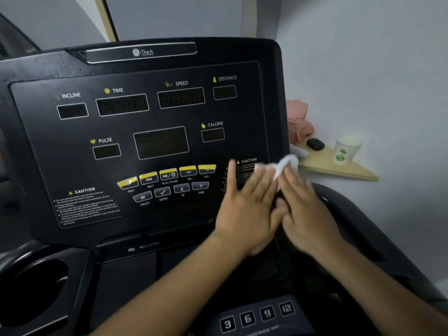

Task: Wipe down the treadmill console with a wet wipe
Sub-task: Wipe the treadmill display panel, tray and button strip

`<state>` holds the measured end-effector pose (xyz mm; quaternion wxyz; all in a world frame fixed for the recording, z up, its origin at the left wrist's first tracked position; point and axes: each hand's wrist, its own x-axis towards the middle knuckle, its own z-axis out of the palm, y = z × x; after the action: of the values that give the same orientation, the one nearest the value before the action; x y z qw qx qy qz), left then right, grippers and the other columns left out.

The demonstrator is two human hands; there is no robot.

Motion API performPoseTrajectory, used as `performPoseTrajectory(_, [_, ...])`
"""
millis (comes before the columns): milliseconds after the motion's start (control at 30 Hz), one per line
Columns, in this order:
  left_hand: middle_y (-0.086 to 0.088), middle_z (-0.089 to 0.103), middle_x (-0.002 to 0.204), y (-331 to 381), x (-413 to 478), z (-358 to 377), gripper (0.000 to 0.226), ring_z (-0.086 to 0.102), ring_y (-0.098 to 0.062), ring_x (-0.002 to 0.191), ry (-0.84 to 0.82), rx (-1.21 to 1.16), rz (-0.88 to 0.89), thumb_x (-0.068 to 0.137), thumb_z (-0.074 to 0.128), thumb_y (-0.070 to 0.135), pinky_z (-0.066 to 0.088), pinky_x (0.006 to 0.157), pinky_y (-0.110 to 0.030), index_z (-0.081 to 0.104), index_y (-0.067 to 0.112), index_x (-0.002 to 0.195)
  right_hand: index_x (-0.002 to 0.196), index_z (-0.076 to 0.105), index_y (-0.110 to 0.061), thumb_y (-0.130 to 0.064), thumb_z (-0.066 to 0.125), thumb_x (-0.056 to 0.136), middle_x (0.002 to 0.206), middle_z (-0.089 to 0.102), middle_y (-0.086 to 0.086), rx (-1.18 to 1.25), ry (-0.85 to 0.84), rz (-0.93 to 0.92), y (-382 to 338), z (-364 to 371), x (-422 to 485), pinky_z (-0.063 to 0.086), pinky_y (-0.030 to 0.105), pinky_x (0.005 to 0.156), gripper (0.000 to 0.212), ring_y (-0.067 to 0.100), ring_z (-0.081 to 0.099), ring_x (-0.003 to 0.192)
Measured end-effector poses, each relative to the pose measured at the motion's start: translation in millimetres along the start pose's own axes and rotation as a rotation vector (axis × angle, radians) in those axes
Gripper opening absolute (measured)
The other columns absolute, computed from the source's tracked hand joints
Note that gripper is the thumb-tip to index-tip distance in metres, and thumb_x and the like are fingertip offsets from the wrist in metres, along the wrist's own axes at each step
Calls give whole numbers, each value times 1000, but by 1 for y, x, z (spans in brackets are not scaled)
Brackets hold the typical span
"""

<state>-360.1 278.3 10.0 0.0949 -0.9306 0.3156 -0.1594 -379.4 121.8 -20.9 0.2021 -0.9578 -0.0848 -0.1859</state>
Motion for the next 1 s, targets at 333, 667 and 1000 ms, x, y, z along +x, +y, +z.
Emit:
performPoseTrajectory(333, [-6, 16, 163, 5, -34, -1, 69, 1, -25, 151, -93, -67, 18, 99, -1, 55, -17, 110, -66, 12, 15, 154, 152, 16, -25, -14, 48, 93, 156, 3, -15, -70, -169, 53, -28, -3, -30, 10, 21, 111, 68, 12, 12, 145])
performPoseTrajectory(667, [-18, 46, 147, 13, -94, 14, 73, 28, -29, 146, -189, -277, 28, 101, 3, 51, -13, 119, -50, 35, 3, 147, 146, 36, -16, -38, 18, 83, 156, 29, -6, -177, -552, -114, -43, 3, -49, -10, 18, 115, 69, -9, -2, 138])
performPoseTrajectory(1000, [-17, 65, 127, -6, -136, 15, 80, 58, -28, 124, -214, -371, -89, 101, 9, 58, 36, 111, -49, 65, 6, 124, 117, 69, -21, -42, 34, 87, 122, 68, -4, -305, -540, -239, -79, -5, -65, 33, 40, 110, 51, 5, 61, 115])
